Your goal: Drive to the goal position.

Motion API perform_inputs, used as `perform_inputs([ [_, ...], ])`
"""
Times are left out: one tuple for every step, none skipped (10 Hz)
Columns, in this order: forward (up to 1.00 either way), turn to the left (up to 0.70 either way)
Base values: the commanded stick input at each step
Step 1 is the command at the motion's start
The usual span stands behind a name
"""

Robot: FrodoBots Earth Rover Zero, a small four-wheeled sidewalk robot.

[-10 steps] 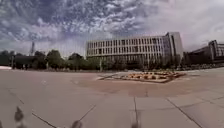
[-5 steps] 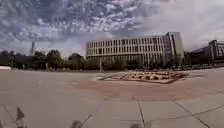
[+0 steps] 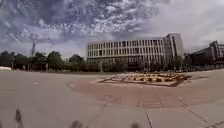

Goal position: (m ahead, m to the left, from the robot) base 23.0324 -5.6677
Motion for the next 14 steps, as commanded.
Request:
perform_inputs([
  [0.70, 0.00],
  [0.70, 0.00],
  [0.70, 0.00],
  [0.70, 0.00],
  [0.70, 0.00],
  [0.70, 0.00],
  [0.70, 0.00],
  [0.70, 0.00],
  [0.70, 0.00],
  [0.70, 0.00],
  [0.70, 0.00],
  [0.70, 0.00],
  [0.70, 0.00],
  [0.70, 0.00],
])
